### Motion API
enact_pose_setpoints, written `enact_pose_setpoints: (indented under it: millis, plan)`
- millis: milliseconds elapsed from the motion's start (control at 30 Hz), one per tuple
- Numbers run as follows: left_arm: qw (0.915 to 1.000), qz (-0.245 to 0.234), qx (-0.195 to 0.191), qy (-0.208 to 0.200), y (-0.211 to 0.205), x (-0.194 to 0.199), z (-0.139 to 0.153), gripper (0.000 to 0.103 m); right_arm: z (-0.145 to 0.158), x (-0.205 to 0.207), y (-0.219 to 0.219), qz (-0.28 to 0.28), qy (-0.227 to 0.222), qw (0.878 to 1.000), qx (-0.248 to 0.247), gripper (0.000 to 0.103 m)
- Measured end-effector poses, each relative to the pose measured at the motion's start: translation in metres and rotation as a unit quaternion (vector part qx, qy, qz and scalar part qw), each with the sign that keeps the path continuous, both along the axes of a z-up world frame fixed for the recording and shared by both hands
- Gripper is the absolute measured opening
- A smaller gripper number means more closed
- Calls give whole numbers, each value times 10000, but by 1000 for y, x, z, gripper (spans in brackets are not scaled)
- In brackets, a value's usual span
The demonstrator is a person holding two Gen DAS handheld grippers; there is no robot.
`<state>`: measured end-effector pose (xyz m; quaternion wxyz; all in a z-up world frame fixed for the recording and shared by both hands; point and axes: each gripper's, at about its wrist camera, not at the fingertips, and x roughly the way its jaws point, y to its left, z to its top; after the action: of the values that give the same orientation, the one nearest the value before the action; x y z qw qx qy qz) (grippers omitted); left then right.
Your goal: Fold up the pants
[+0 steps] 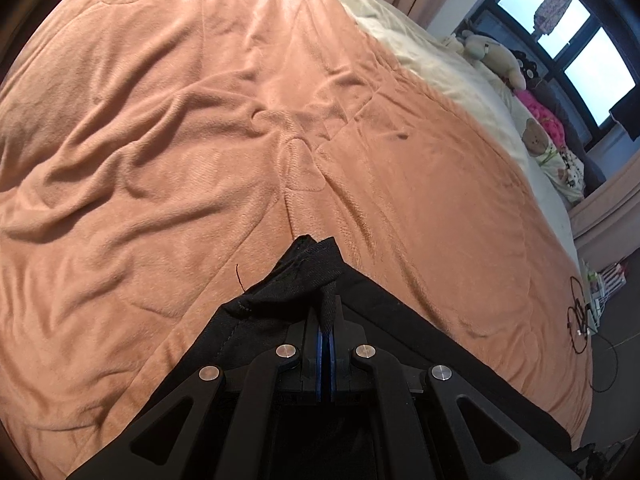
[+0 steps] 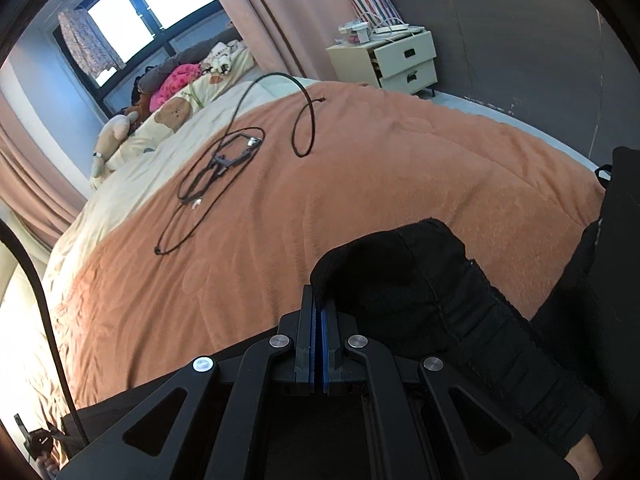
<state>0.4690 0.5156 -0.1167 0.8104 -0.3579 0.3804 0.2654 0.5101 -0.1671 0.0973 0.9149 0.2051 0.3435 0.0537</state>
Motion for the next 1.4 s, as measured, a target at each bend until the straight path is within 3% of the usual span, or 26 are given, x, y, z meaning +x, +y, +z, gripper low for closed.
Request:
enact_pose_setpoints:
  millis: [133, 267, 367, 433, 467, 533, 600, 833, 1167, 1400]
  plan:
    - [9997, -43, 9, 229, 0, 17, -12, 3, -6, 13, 7, -165, 129, 9997, -90, 0]
    - [9993, -48, -45, 368, 2, 28, -21, 10, -15, 26, 17, -292, 301, 9989, -185, 0]
    - [9994, -150, -54, 302, -2, 28, -19, 28, -23, 39, 21, -322, 538, 9979, -186, 3]
    - [9995, -284, -127, 84, -6, 25, -14, 66, -24, 41, 21, -301, 596, 9976, -199, 18]
    - [9994, -331, -105, 17, -9, 22, -11, 72, -22, 39, 22, -224, 553, 9981, -164, 25]
    - [9994, -359, 15, 13, -14, 20, -5, 83, -15, 32, 21, -117, 407, 9990, -130, 61]
    - [9992, -367, 152, 62, -19, 15, 3, 83, -9, 24, 16, -97, 241, 9995, -155, 69]
    - [9990, -342, 279, 68, -27, -22, 19, 83, -8, -22, -3, 393, 25, 9992, 12, 69]
    - [9989, -292, 378, -3, -43, -100, 41, 83, -10, -94, -36, 876, 62, 9956, -315, 69]
    - [9995, -185, 140, -235, -58, -155, 46, 81, -4, -122, -55, 916, 35, 9956, -170, 69]
